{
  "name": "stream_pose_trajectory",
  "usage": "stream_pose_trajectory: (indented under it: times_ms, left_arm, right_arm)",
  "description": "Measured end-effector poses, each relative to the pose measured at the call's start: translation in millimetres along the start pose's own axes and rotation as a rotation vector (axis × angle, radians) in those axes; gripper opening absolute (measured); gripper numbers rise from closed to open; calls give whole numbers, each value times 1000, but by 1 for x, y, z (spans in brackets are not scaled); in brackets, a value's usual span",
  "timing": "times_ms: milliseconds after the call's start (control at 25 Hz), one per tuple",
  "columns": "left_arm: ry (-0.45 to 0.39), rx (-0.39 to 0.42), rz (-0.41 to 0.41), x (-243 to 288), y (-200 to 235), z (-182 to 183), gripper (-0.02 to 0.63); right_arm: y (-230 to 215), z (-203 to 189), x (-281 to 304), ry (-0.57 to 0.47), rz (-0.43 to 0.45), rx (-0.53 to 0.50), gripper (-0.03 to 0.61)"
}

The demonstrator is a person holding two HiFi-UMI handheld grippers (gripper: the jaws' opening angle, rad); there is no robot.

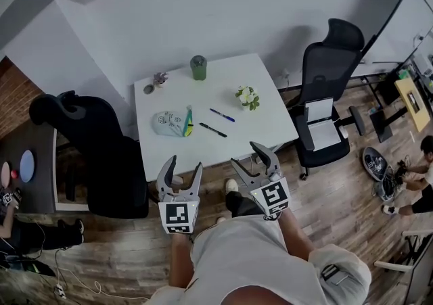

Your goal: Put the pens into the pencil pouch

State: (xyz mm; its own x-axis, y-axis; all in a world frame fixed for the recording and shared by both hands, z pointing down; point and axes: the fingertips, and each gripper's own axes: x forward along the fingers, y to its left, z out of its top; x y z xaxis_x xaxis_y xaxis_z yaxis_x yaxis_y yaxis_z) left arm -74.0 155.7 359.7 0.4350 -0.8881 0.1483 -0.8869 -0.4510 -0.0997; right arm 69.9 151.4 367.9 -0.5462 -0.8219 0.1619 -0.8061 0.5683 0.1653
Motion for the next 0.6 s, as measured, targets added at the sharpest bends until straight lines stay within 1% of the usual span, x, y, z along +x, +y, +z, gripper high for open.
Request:
stream_pose_trajectory:
  times_ms: [160,600]
  left_arm:
    - [5,4,7,26,7,6,284]
    - [32,-3,69,90,25,21,284]
  right_arm:
    - [-20,1,20,4,18,3,287]
    - [-71,7,74,-3,87,10,284]
